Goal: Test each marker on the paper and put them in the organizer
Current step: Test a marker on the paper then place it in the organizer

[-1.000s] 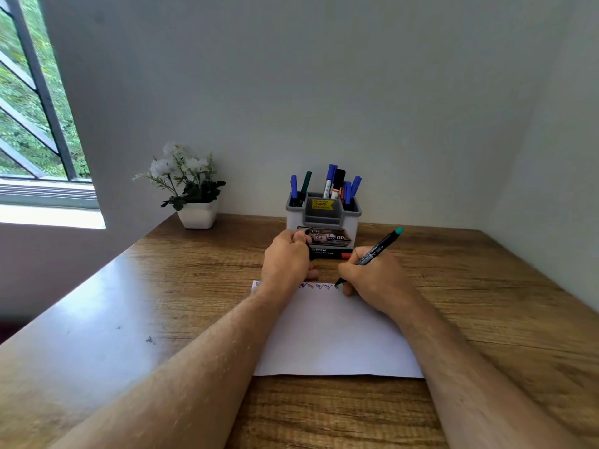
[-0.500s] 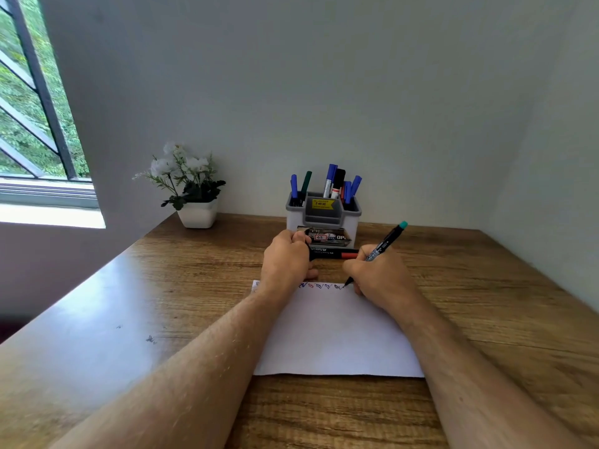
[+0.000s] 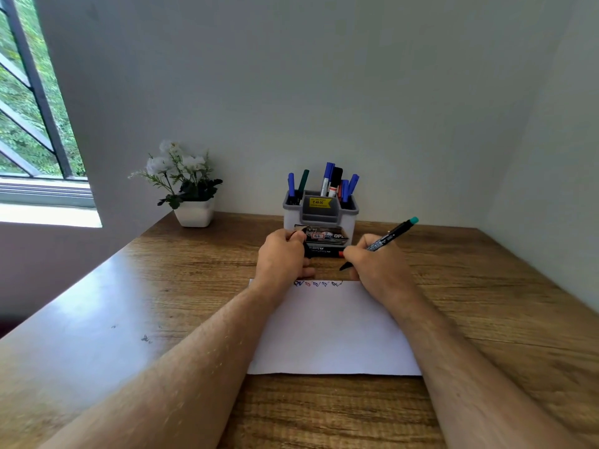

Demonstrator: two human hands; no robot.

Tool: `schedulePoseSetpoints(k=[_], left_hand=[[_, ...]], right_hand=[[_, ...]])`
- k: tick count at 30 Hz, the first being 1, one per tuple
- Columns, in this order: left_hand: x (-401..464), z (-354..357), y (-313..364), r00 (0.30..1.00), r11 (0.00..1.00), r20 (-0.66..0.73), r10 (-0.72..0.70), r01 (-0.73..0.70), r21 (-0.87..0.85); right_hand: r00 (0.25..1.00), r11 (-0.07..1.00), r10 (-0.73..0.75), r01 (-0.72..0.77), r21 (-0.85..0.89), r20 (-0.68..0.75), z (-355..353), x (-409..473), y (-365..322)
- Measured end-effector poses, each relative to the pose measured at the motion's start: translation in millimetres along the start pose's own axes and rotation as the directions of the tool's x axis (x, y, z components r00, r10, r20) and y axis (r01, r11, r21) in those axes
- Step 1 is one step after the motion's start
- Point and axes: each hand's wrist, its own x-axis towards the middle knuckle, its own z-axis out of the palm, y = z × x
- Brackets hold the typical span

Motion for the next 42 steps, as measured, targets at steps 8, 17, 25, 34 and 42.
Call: schedulePoseSetpoints(k=[8, 17, 25, 34, 42], left_hand=[[0, -6, 7, 0.999, 0.973, -0.012, -0.036, 0.032, -0.23], [0, -14, 13, 0.991, 0.865, 0.007, -0.131, 0.118, -0.488], [3, -21, 18, 0.996, 0.86, -0.004, -0.091, 0.077, -0.504], [3, -22, 18, 0.997, 0.873, 0.028, -0.075, 0.079, -0.482], [4, -22, 19, 0.997, 0.862, 0.026, -0.075, 0.078, -0.5]], right_hand=[[0.99, 0.972, -0.142, 0.137, 0.191, 0.012, 4, 6, -3], [0.969, 0.882, -0.213, 0.134, 0.451, 0.128, 3, -2, -9], [0.958, 0.883, -0.258, 0.18, 0.433, 0.127, 4, -1, -9], [0.957, 0.894, -0.259, 0.186, 0.409, 0.133, 5, 0, -8], [0.969, 0.914, -0.227, 0.178, 0.364, 0.096, 5, -2, -11]])
